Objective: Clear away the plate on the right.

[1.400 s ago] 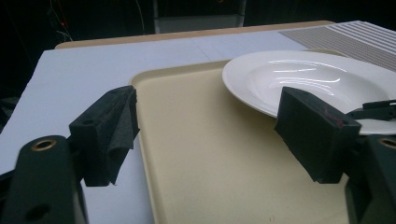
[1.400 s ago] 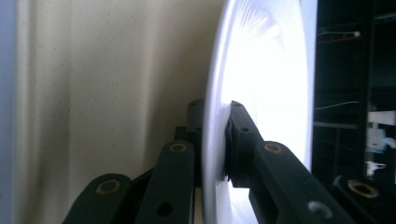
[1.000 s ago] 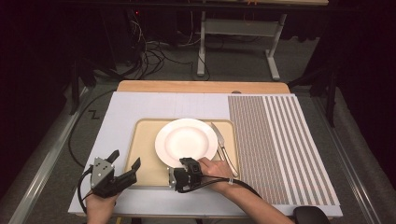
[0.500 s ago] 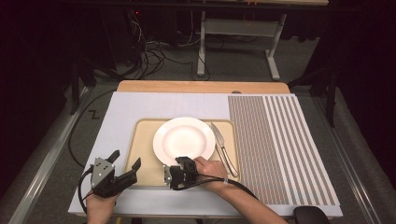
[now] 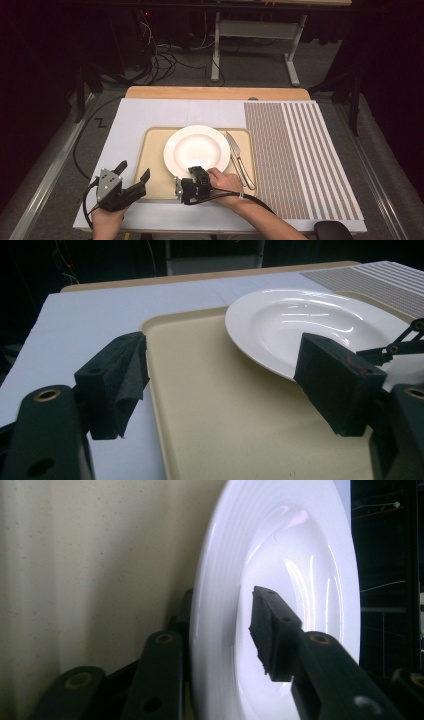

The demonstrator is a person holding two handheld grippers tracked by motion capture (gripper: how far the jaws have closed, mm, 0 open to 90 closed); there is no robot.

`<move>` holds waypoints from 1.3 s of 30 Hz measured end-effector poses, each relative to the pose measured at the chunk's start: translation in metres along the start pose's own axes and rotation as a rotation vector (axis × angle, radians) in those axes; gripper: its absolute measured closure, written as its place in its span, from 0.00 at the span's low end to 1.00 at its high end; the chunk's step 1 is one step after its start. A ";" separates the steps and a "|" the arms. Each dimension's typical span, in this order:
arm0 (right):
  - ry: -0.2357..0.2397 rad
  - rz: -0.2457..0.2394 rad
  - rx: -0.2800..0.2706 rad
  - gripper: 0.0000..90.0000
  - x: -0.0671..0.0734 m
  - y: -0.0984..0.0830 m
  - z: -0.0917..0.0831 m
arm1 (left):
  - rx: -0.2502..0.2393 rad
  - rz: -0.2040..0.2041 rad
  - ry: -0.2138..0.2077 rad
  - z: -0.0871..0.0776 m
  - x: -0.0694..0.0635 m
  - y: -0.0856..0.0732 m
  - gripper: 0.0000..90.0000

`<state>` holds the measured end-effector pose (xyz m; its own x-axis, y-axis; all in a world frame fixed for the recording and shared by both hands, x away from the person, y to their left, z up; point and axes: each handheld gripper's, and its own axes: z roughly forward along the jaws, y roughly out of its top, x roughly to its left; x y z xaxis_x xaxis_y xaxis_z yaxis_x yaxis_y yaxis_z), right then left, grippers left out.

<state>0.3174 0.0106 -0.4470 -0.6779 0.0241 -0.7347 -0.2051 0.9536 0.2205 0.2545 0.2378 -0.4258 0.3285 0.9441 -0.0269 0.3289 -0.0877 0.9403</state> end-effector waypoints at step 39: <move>-0.069 0.099 0.020 0.62 -0.006 -0.065 -0.041 | 0.020 -0.005 -0.007 0.010 0.000 0.002 0.25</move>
<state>0.3059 -0.0635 -0.4312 -0.6440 0.1380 -0.7525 -0.1249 0.9514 0.2814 0.2638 0.2344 -0.4273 0.3329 0.9423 -0.0338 0.3479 -0.0894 0.9333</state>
